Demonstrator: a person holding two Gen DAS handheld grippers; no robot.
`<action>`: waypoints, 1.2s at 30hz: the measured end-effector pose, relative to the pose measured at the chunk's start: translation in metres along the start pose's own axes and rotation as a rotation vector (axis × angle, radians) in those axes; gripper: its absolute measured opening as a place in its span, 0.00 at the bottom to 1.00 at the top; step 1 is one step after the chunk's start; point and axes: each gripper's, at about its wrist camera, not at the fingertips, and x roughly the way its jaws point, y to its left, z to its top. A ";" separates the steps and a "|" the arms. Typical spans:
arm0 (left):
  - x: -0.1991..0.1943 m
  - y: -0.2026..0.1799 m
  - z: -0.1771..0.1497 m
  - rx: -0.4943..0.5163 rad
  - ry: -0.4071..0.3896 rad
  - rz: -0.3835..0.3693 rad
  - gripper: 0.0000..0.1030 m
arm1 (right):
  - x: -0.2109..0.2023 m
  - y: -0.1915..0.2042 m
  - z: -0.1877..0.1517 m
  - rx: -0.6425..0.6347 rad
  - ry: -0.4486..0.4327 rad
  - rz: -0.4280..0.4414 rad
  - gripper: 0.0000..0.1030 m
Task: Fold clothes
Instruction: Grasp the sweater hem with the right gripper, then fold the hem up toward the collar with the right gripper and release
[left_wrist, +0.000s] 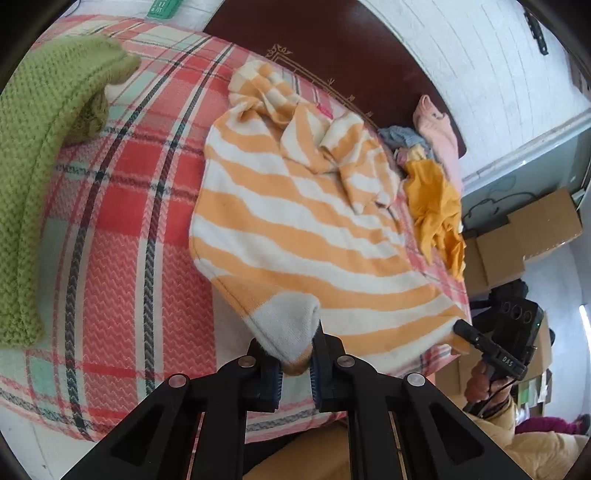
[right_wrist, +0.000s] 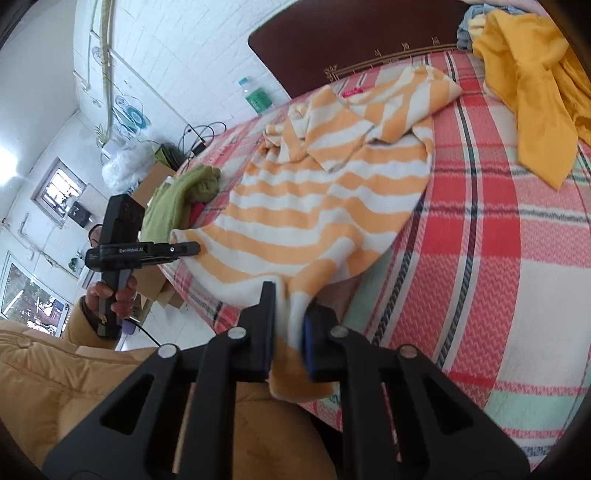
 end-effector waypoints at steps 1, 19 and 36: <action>-0.003 -0.002 0.005 -0.001 -0.011 -0.016 0.10 | -0.003 0.000 0.006 0.002 -0.017 0.010 0.14; -0.008 -0.026 0.081 0.025 -0.093 -0.068 0.10 | -0.013 -0.001 0.078 0.008 -0.136 0.084 0.14; -0.009 -0.044 0.124 0.060 -0.167 -0.053 0.10 | -0.014 -0.019 0.115 0.046 -0.195 0.101 0.14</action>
